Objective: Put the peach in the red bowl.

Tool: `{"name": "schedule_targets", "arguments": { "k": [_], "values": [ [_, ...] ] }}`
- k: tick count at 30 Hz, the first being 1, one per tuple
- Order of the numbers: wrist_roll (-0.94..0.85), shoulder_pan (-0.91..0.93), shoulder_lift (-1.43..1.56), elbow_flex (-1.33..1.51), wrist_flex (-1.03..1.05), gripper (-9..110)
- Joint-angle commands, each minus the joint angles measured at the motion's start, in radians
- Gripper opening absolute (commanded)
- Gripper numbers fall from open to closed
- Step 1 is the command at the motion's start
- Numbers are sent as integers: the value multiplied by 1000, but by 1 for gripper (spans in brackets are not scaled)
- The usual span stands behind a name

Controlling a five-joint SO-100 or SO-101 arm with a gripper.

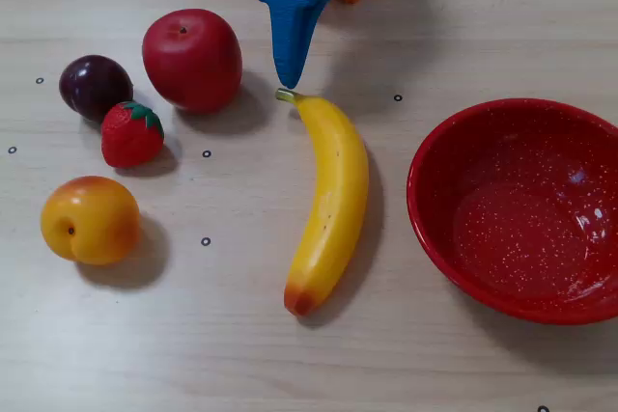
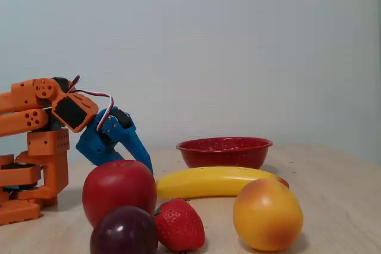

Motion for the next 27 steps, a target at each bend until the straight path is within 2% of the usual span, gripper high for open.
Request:
{"name": "schedule_targets", "arguments": {
  "k": [1, 27],
  "values": [
    [17, 15, 18, 8, 8, 0],
    [26, 18, 17, 8, 8, 0]
  ]
}}
